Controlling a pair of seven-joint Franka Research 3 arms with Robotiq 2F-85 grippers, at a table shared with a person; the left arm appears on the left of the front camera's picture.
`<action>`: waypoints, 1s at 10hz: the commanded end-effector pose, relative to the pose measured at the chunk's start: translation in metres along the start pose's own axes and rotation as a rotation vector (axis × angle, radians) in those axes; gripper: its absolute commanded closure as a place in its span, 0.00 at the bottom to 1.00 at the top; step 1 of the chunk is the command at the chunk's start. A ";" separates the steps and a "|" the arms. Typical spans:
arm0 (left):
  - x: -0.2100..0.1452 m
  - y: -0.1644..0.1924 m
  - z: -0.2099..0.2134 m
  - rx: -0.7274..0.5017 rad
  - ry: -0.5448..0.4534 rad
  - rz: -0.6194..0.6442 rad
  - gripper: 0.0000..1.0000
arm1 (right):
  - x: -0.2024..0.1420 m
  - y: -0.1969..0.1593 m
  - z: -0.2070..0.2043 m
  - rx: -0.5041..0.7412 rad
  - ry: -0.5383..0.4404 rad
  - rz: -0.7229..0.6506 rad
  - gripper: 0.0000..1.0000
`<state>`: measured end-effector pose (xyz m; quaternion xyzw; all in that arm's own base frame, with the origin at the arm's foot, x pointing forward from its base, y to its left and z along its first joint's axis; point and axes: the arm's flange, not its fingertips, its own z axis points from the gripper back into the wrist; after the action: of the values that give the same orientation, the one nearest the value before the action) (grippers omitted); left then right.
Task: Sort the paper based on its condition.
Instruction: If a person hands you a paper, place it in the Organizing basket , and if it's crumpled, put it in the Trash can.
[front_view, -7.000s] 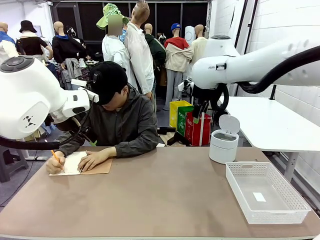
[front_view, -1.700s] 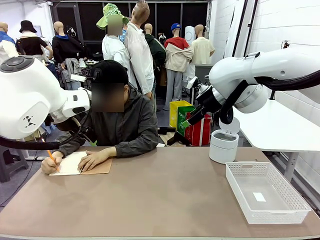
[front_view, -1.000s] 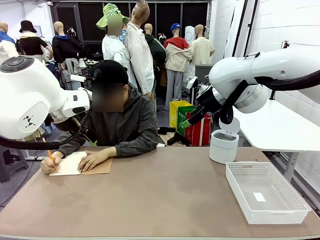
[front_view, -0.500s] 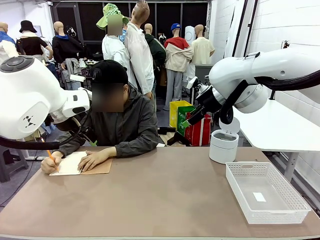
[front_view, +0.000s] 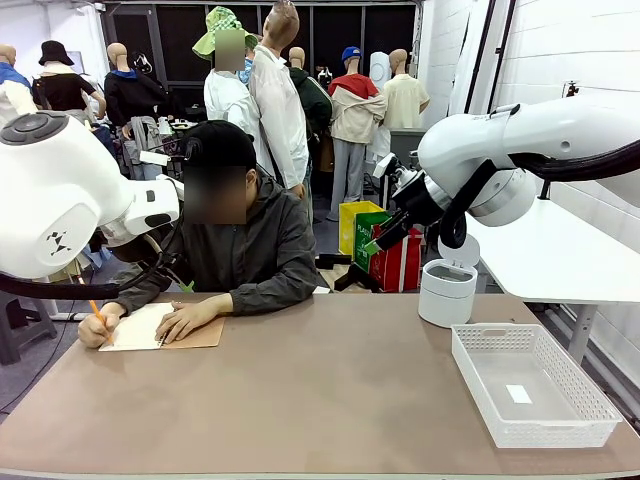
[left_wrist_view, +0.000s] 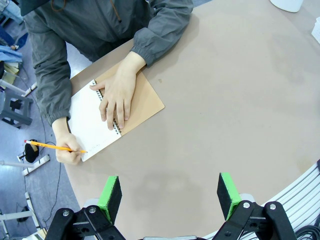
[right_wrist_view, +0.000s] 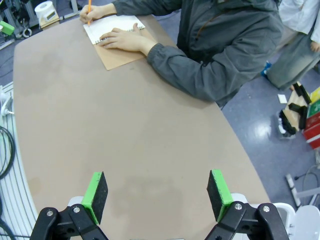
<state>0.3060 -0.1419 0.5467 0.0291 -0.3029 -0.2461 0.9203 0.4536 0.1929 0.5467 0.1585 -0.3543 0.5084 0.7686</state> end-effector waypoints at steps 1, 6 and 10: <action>0.000 0.001 0.000 0.002 0.003 -0.012 0.00 | 0.001 0.000 0.000 0.001 -0.002 -0.007 0.00; 0.000 0.001 0.000 0.002 0.003 -0.012 0.00 | 0.001 0.000 0.000 0.001 -0.002 -0.007 0.00; 0.000 0.001 0.000 0.002 0.003 -0.012 0.00 | 0.001 0.000 0.000 0.001 -0.002 -0.007 0.00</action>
<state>0.3060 -0.1419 0.5467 0.0291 -0.3029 -0.2461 0.9203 0.4536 0.1929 0.5467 0.1585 -0.3543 0.5084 0.7686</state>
